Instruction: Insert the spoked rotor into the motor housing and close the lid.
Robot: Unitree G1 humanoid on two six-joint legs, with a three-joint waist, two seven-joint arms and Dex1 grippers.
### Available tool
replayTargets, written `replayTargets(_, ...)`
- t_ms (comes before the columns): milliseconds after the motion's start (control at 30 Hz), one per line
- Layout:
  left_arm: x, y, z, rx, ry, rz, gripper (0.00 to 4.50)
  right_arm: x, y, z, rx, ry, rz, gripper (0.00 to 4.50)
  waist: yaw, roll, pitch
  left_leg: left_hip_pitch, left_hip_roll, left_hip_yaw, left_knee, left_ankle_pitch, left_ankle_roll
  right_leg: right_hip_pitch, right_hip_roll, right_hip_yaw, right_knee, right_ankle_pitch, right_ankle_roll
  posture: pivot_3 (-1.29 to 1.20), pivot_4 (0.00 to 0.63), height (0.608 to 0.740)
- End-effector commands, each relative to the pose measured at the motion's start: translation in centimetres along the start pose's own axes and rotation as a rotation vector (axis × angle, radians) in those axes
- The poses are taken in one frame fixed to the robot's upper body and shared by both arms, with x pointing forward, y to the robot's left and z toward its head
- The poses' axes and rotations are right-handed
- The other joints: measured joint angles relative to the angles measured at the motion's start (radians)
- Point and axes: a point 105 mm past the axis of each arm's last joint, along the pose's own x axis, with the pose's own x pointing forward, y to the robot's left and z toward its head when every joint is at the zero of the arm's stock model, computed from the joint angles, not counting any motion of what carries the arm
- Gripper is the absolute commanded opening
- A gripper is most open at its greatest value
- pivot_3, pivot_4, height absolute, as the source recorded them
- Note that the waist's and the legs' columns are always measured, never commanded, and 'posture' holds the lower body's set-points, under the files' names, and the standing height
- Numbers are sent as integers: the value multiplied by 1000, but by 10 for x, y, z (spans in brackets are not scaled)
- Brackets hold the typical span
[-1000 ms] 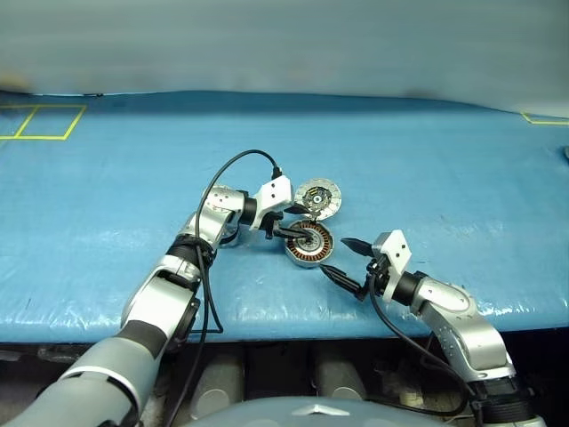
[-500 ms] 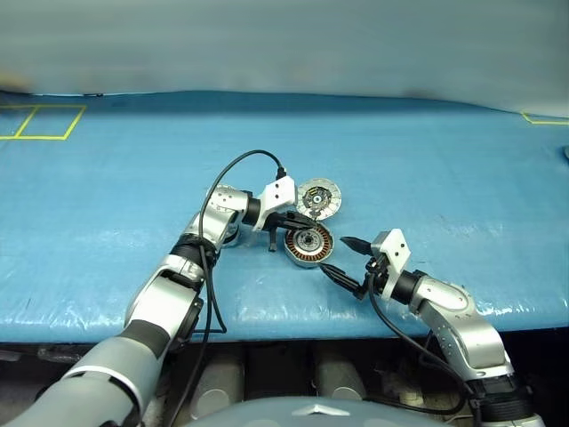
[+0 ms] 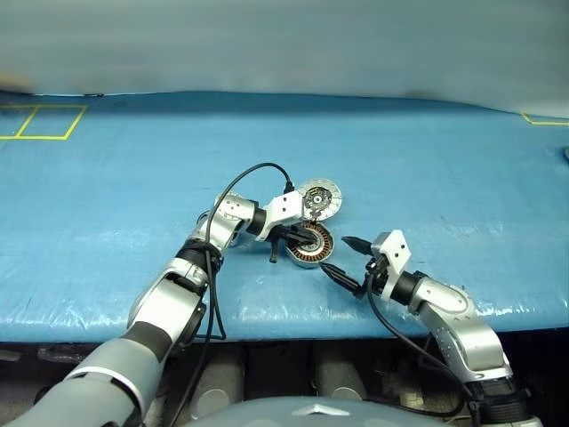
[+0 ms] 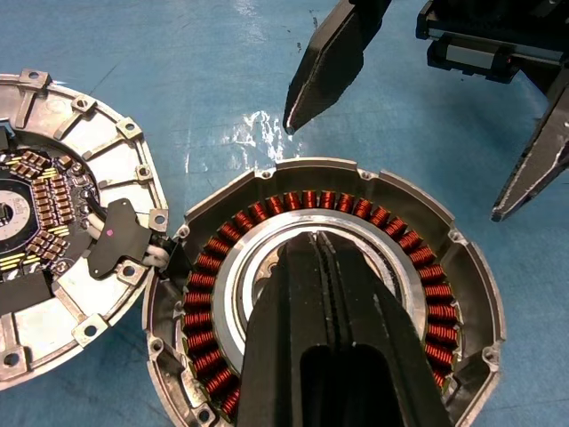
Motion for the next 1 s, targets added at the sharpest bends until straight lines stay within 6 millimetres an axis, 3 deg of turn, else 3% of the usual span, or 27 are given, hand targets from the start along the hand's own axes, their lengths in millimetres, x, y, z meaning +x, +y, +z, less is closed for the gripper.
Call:
replayTargets(33, 0, -2, -9, 5, 43, 0, 23, -3, -2, 9, -31, -34, -11, 4500, 0, 0, 0, 0, 0, 0, 0, 0, 0, 0, 0, 0, 0, 0, 0, 0, 150, 740)
replayTargets(367, -13, 15, 18, -19, -126, 118, 23, -1, -1, 10, -39, -33, 0, 4500, -1, 0, 0, -1, 0, 0, 0, 0, 0, -1, 0, 0, 0, 0, 0, 0, 150, 740)
replayTargets(500, -29, 16, 13, -37, -126, 140, 23, 1, -1, 12, -40, -42, 1, 4500, -3, 0, 0, -1, 0, 0, 0, 0, 0, -1, 0, 0, 0, 0, 0, 0, 150, 740)
replayTargets(633, -50, 22, 8, -54, -119, 225, 23, 3, 0, 13, -46, -45, 4, 4500, -4, 0, 0, 0, 0, 0, 0, 0, 0, -1, 0, 0, 0, 0, 0, 0, 150, 740)
replayTargets(733, -77, 32, 8, -73, -145, 382, 23, 2, -1, 17, -67, -50, 2, 4500, -4, 0, 0, 0, 0, -1, 0, 0, 0, -1, 0, 0, 0, 0, 0, 0, 150, 740)
replayTargets(1000, -135, 4, -17, -91, -41, 504, 23, 6, 9, 33, -112, -97, 63, 4500, -8, 1, 0, 0, 0, -1, -3, 0, 0, -2, 0, 0, 0, -1, -2, 0, 150, 740)
